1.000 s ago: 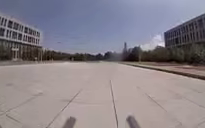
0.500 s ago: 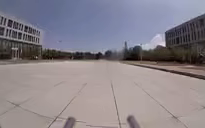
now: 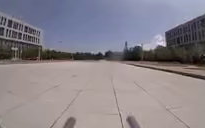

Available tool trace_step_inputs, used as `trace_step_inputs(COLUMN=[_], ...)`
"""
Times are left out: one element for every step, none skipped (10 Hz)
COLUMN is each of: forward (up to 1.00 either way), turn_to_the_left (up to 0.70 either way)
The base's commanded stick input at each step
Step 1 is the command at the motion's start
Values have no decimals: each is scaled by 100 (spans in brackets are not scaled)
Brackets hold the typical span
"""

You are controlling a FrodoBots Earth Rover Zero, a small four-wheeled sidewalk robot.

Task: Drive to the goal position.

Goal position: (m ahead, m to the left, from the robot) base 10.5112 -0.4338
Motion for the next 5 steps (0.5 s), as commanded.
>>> trace_step_inputs(forward=[100,100,100,100,100], turn_to_the_left=[0,0,0,0,0])
